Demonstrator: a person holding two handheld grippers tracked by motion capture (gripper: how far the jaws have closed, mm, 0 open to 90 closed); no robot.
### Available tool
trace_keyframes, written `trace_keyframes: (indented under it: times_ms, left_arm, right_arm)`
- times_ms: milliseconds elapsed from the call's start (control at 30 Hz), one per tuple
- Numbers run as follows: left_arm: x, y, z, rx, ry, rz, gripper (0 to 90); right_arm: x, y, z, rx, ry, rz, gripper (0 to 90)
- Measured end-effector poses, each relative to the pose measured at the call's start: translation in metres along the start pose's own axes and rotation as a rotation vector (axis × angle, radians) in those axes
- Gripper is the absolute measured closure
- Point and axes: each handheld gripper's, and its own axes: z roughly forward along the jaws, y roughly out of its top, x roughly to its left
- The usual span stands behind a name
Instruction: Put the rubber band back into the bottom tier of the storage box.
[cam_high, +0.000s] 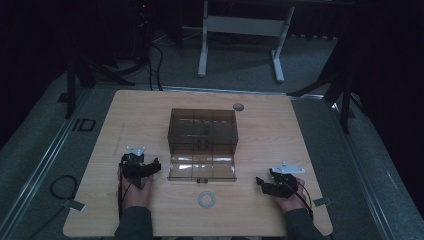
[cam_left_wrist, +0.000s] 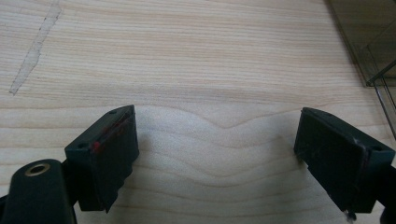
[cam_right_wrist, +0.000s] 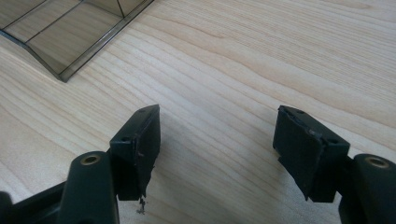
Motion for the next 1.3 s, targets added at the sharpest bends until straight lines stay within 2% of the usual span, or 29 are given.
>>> trace_keyframes:
  times_ms: [533, 700, 800, 867, 1100, 1300]
  left_arm:
    - [0.0, 0.0, 0.0, 0.0, 0.0, 0.0, 13.7]
    - [0.0, 0.0, 0.0, 0.0, 0.0, 0.0, 13.6]
    - [0.0, 0.0, 0.0, 0.0, 0.0, 0.0, 13.6]
    - [0.0, 0.0, 0.0, 0.0, 0.0, 0.0, 13.6]
    - [0.0, 0.0, 0.0, 0.0, 0.0, -0.001, 13.7]
    - [0.0, 0.0, 0.0, 0.0, 0.0, 0.0, 13.7]
  right_arm:
    - [0.001, 0.001, 0.0, 0.008, -0.004, 0.002, 33.0]
    - [0.004, 0.007, -0.001, 0.049, 0.008, -0.014, 44.8]
    - [0.008, 0.012, -0.002, 0.078, 0.015, -0.028, 48.4]
    - [0.009, 0.015, -0.003, 0.089, 0.027, -0.031, 49.3]
    - [0.014, 0.029, -0.011, 0.157, -0.008, -0.081, 52.2]
    - [0.016, 0.04, -0.018, 0.191, -0.004, -0.117, 53.4]
